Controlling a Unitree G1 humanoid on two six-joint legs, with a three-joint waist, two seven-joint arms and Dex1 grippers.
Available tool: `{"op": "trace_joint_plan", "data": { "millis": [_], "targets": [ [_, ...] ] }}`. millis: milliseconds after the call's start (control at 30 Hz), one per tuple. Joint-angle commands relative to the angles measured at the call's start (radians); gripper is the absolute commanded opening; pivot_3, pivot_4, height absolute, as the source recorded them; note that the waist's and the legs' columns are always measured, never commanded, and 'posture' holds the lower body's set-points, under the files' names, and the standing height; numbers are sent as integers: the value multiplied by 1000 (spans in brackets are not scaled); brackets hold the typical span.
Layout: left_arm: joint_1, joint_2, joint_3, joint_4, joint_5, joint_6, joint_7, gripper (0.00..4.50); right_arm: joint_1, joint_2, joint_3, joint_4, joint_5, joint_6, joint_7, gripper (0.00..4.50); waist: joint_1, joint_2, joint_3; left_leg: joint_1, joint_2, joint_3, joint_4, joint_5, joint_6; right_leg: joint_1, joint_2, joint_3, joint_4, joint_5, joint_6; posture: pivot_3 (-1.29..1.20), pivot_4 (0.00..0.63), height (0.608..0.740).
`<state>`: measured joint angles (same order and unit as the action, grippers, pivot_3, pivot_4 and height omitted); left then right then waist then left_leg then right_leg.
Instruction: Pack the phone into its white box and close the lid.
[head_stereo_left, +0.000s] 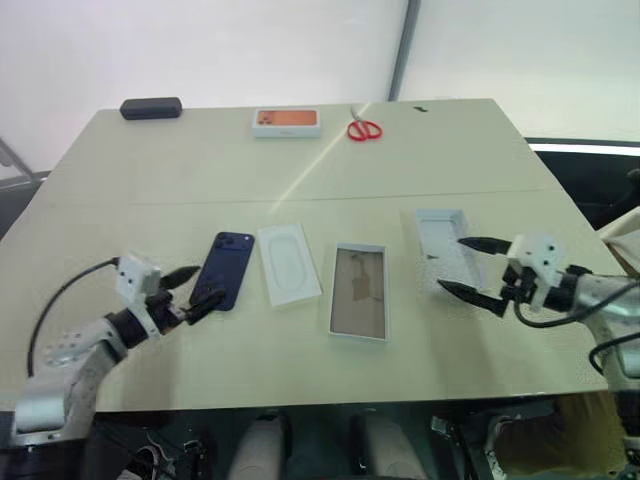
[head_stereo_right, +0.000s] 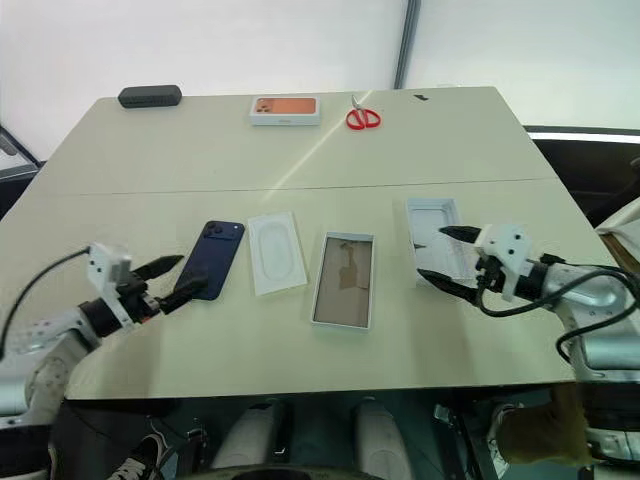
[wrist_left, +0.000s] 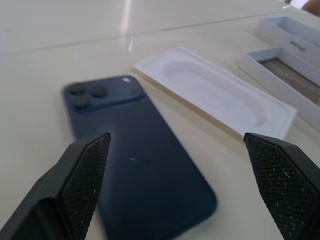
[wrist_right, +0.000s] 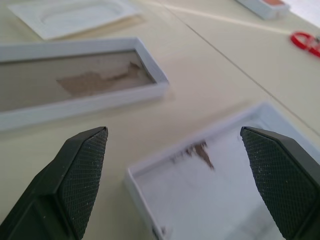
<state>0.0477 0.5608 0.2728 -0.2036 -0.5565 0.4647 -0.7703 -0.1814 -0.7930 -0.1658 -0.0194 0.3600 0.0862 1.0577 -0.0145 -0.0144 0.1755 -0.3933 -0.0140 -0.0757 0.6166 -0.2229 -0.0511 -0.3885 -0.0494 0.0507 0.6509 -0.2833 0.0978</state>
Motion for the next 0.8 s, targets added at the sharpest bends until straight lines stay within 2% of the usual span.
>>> {"op": "trace_joint_plan", "data": {
  "millis": [33, 133, 267, 400, 600, 800],
  "targets": [
    [-30, -28, -17, -72, -36, 81, 80, 4500, -36, 21, 28, -75, 0, 10, -24, 4445, 2, 0, 0, 0, 0, 0, 0, 0, 0, 0, 0, 0, 0, 0, 0, 0, 150, 740],
    [-84, -76, -64, -79, -41, 138, 143, 4500, -38, 40, 52, -82, -10, 12, -34, 4445, 8, 0, 0, -1, -1, -1, 0, 0, 0, 0, 0, 0, 0, 0, 1, 0, 150, 740],
    [-154, -158, -78, -100, -116, 239, 212, 4500, -31, 55, 82, -89, -32, -2, -43, 4445, 4, -1, 0, -1, -3, -2, 2, 0, 0, 1, -1, -1, -1, 0, 1, 0, 150, 740],
    [-163, -180, -144, -131, -99, 317, 273, 4500, -45, 68, 95, -113, -40, 5, -61, 4445, -4, -1, 0, -1, -3, -1, 1, 0, 0, 0, 0, -1, -1, 1, 1, 0, 150, 740],
    [-173, -168, -114, -146, -178, 423, 284, 4500, -34, 75, 99, -120, -40, 1, -77, 4445, 0, -1, 0, 0, -2, -2, 1, 0, 0, 1, 2, -1, 0, 0, 1, 0, 150, 740],
    [-175, -138, -151, -151, -134, 430, 313, 4500, -55, 76, 104, -103, -45, -4, -76, 4445, 1, -1, 0, -1, -2, -2, 1, 0, 0, 1, 1, -1, 0, 0, 1, 0, 150, 740]
  ]
}}
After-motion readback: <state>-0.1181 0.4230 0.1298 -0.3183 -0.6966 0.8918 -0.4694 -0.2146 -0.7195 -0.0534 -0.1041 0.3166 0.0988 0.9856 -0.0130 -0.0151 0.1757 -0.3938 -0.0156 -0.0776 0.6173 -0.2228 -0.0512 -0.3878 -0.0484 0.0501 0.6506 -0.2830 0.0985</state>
